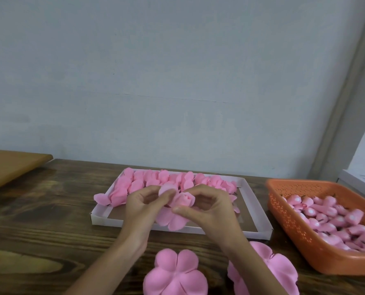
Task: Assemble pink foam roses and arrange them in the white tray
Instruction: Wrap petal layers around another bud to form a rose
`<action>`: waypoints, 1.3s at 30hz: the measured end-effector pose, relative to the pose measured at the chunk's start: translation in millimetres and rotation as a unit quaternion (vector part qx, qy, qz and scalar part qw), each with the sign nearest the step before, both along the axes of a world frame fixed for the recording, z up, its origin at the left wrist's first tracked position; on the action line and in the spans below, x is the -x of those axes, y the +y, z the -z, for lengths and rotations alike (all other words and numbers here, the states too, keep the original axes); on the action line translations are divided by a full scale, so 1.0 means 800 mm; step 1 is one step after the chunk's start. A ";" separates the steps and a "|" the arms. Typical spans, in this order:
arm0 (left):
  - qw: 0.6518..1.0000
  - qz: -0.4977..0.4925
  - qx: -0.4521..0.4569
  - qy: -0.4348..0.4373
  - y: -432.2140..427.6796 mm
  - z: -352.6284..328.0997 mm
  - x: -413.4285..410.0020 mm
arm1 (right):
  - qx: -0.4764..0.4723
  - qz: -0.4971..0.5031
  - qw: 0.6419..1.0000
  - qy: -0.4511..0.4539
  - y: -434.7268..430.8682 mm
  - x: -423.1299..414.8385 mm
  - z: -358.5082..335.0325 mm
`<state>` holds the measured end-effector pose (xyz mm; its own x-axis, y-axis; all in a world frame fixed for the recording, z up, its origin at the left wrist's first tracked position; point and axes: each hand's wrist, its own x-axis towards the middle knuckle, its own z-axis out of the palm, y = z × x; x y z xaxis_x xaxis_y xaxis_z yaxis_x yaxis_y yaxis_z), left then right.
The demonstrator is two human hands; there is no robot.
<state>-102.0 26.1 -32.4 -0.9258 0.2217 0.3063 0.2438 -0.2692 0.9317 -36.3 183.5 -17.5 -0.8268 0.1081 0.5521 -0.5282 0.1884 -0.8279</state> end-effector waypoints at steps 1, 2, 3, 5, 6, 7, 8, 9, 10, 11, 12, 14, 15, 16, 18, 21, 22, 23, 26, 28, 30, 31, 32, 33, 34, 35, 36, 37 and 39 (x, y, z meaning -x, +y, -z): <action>1.000 -0.003 0.002 0.017 0.000 0.000 -0.001 | -0.011 0.010 1.000 0.003 -0.001 0.000 0.000; 1.000 -0.004 0.001 0.030 0.001 0.000 -0.002 | -0.025 0.026 0.999 0.012 -0.001 -0.001 0.000; 0.999 -0.002 -0.002 0.039 0.001 -0.001 -0.003 | -0.037 0.044 0.998 0.022 -0.002 -0.001 -0.001; 0.999 0.004 -0.003 0.051 0.000 -0.004 -0.004 | -0.042 0.063 0.997 0.029 -0.002 -0.001 -0.002; 0.998 0.007 0.000 0.061 -0.001 -0.004 -0.003 | -0.036 0.063 0.997 0.024 -0.003 -0.002 -0.003; 0.997 0.010 0.002 0.073 -0.002 -0.005 -0.003 | -0.030 0.059 0.998 0.019 -0.003 -0.002 -0.004; 0.996 0.010 0.004 0.086 -0.003 -0.006 -0.004 | -0.024 0.055 0.998 0.015 -0.004 -0.003 -0.004; 0.995 0.006 0.008 0.100 -0.004 -0.007 -0.004 | -0.024 0.054 0.998 0.012 -0.004 -0.004 -0.004; 0.993 0.000 0.012 0.115 -0.005 -0.008 -0.003 | -0.027 0.057 0.998 0.011 -0.005 -0.005 -0.004; 0.991 -0.003 0.014 0.130 -0.005 -0.008 -0.003 | -0.032 0.060 0.998 0.010 -0.005 -0.006 -0.005; 0.990 -0.003 0.010 0.141 -0.006 -0.009 -0.003 | -0.036 0.064 0.997 0.008 -0.006 -0.007 -0.005; 0.988 0.009 -0.001 0.153 -0.007 -0.011 -0.004 | -0.038 0.072 0.997 0.005 -0.007 -0.008 -0.006; 0.987 0.019 -0.002 0.157 -0.007 -0.011 -0.004 | -0.039 0.076 0.996 0.006 -0.007 -0.008 -0.007; 0.987 0.027 0.001 0.160 -0.006 -0.012 -0.003 | -0.042 0.079 0.996 0.008 -0.008 -0.008 -0.007; 0.986 0.034 0.007 0.162 -0.007 -0.013 -0.003 | -0.035 0.077 0.996 0.010 -0.008 -0.007 -0.007; 0.987 0.054 0.023 0.148 -0.009 -0.012 -0.004 | -0.005 0.078 0.997 0.010 -0.008 -0.007 -0.009; 0.988 0.063 0.031 0.139 -0.010 -0.011 -0.004 | -0.004 0.083 0.997 0.009 -0.007 -0.007 -0.009; 0.988 0.072 0.032 0.130 -0.010 -0.010 -0.004 | -0.007 0.084 0.996 0.007 -0.006 -0.007 -0.009; 0.992 0.085 0.007 0.097 -0.011 -0.010 -0.002 | -0.004 0.075 0.997 0.006 -0.004 -0.006 -0.010; 0.991 0.101 0.016 0.082 -0.014 -0.013 0.002 | 0.019 0.080 0.997 0.007 -0.002 -0.007 -0.012; 0.985 0.135 0.069 0.081 -0.017 -0.015 0.006 | 0.053 0.090 0.995 0.007 0.001 -0.007 -0.015; 0.981 0.145 0.098 0.083 -0.018 -0.015 0.009 | 0.066 0.095 0.993 0.004 0.004 -0.007 -0.016; 0.980 0.145 0.113 0.081 -0.017 -0.013 0.010 | 0.075 0.100 0.992 0.000 0.007 -0.006 -0.016; 0.982 0.136 0.109 0.073 -0.015 -0.010 0.011 | 0.083 0.103 0.991 -0.005 0.009 -0.006 -0.017; 0.986 0.124 0.091 0.059 -0.013 -0.009 0.010 | 0.091 0.103 0.990 -0.011 0.011 -0.005 -0.017; 0.990 0.112 0.068 0.044 -0.011 -0.008 0.009 | 0.095 0.098 0.991 -0.018 0.013 -0.006 -0.018; 0.993 0.100 0.049 0.027 -0.010 -0.007 0.008 | 0.091 0.088 0.992 -0.025 0.014 -0.007 -0.019; 0.995 0.089 0.034 0.013 -0.009 -0.005 0.008 | 0.082 0.075 0.993 -0.031 0.015 -0.008 -0.020; 0.998 0.065 0.011 -0.010 -0.007 -0.003 0.009 | 0.065 0.051 0.996 -0.035 0.014 -0.009 -0.020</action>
